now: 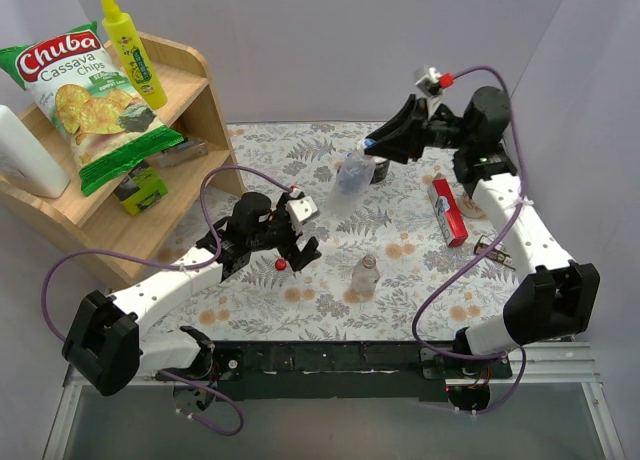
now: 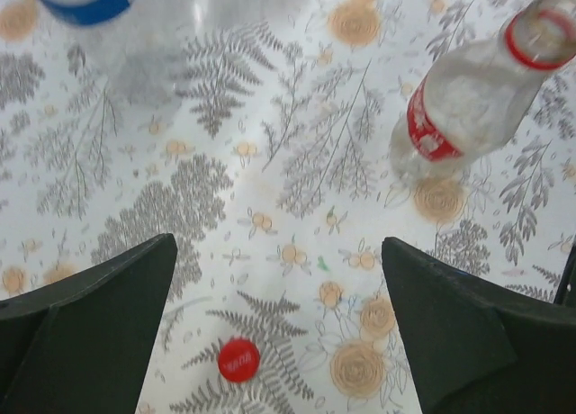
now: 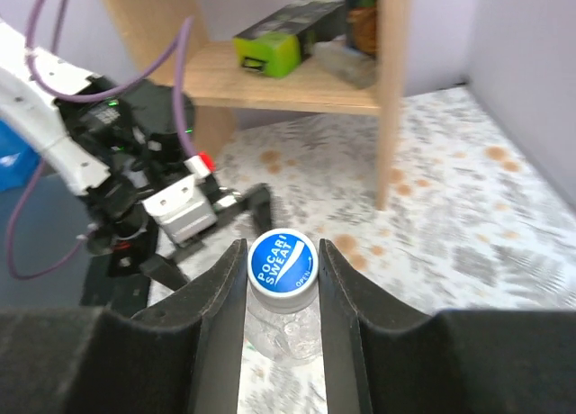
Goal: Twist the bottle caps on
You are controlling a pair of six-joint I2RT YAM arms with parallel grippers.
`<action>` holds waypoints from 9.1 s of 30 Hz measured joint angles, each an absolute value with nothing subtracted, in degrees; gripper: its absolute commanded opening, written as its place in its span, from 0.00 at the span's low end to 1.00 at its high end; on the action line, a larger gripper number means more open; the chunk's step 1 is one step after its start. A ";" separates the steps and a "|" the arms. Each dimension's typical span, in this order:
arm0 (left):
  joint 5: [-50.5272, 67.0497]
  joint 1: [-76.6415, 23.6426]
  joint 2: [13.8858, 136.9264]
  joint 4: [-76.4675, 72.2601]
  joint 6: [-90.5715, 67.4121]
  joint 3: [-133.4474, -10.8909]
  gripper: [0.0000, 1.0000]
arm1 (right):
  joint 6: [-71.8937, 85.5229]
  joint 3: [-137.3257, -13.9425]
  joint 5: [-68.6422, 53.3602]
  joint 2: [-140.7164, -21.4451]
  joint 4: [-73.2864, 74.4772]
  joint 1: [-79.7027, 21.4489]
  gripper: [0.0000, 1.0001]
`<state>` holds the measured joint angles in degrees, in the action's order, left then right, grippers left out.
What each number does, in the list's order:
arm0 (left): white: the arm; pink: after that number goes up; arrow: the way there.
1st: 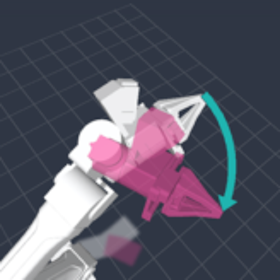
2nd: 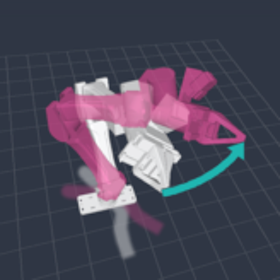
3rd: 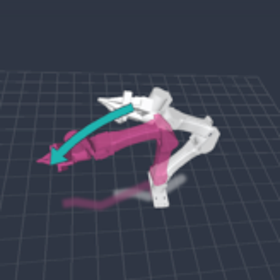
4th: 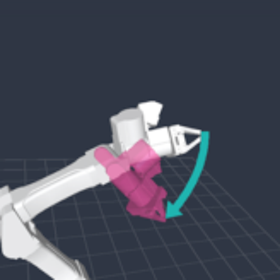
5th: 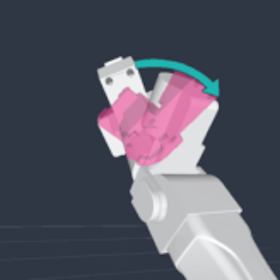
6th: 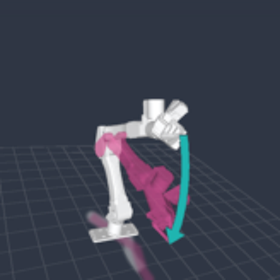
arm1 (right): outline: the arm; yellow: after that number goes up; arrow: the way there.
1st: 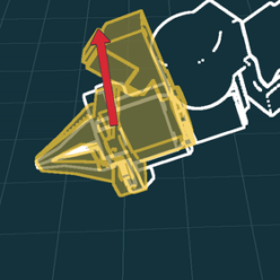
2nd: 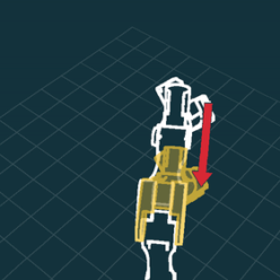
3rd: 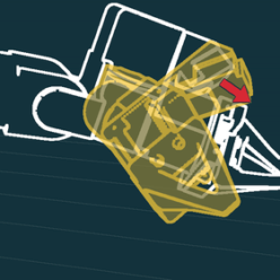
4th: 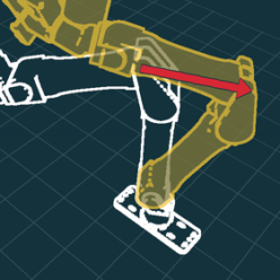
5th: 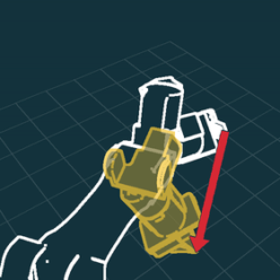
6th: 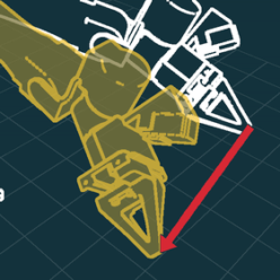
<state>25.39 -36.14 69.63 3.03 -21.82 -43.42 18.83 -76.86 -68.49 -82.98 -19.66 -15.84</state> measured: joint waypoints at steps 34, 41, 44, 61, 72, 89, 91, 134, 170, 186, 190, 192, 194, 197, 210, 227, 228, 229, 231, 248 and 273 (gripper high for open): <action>20.51 -35.75 69.69 10.20 -22.28 -40.53 0.98 | -18.35 -67.75 -57.23 -85.21 3.77 5.48 0.12; 20.51 -35.75 70.08 10.20 -22.24 -40.53 0.98 | -19.64 -67.16 -56.64 -85.86 5.23 5.48 0.18; 20.53 -35.75 70.08 10.20 -22.22 -40.53 0.98 | -19.75 -66.78 -56.27 -85.95 5.85 5.48 0.20; 20.73 -35.75 70.08 10.17 -21.91 -40.40 0.98 | -19.77 -66.63 -54.52 -87.18 6.09 5.48 0.40; 21.41 -35.75 70.08 10.09 -21.85 -40.12 0.98 | -19.97 -66.57 -54.06 -87.15 6.13 5.45 0.53; 21.85 -35.75 69.87 10.15 -20.91 -40.10 0.98 | -21.15 -67.44 -52.36 -86.30 11.40 5.48 0.91; 21.85 -35.75 69.65 10.37 -20.40 -40.05 0.98 | -21.15 -68.79 -51.75 -84.12 13.93 5.48 0.91; 32.64 -43.42 72.82 1.54 -22.24 -39.09 0.98 | -9.32 -34.83 -46.39 -62.61 -8.25 -27.81 0.22; 16.40 -50.39 86.28 -14.85 -31.62 -44.91 0.72 | 22.65 -41.19 -33.85 -66.70 -14.55 -26.65 0.02; 17.45 -50.11 86.56 -14.61 -32.64 -45.50 0.32 | 20.91 -41.80 -35.92 -66.70 -13.65 -26.33 0.75; 21.02 -49.06 84.99 -13.39 -32.36 -45.39 0.14 | 10.76 -47.57 -40.36 -66.37 -4.21 -25.26 0.89; 22.52 -47.97 83.13 -11.97 -32.14 -45.36 0.09 | 4.91 -53.49 -43.00 -65.87 2.31 -23.64 0.90; 24.43 -45.54 80.23 -10.44 -31.97 -44.95 0.05 | 0.62 -59.37 -45.43 -64.25 6.07 -21.93 0.90; 26.98 -40.88 75.50 -7.55 -31.35 -44.27 0.03 | -3.88 -64.49 -47.75 -60.27 7.51 -20.18 0.87; 33.01 -31.31 62.43 6.52 -24.53 -54.43 0.00 | -33.39 -70.13 -50.61 -81.60 20.67 -31.14 0.59; 35.97 -22.81 56.80 8.82 -33.06 -62.63 0.00 | -40.29 -73.78 -40.03 -109.73 10.50 -49.32 0.61; 36.40 -22.74 56.38 9.04 -33.17 -62.33 0.00 | -40.18 -74.32 -39.20 -110.80 9.89 -49.65 0.61; 36.75 -22.65 56.12 9.26 -33.32 -62.15 0.00 | -40.03 -74.65 -38.44 -111.50 9.47 -49.87 0.61; 37.19 -22.57 55.92 9.26 -33.54 -62.00 0.00 | -39.77 -75.35 -37.45 -112.55 8.99 -50.30 0.61; 38.44 -21.78 55.00 8.56 -35.00 -57.47 0.00 | -39.18 -78.35 -34.26 -118.69 7.94 -52.93 0.58; 39.33 -21.47 53.82 7.92 -34.59 -54.70 0.00 | -40.82 -79.70 -33.52 -119.37 9.67 -53.76 0.27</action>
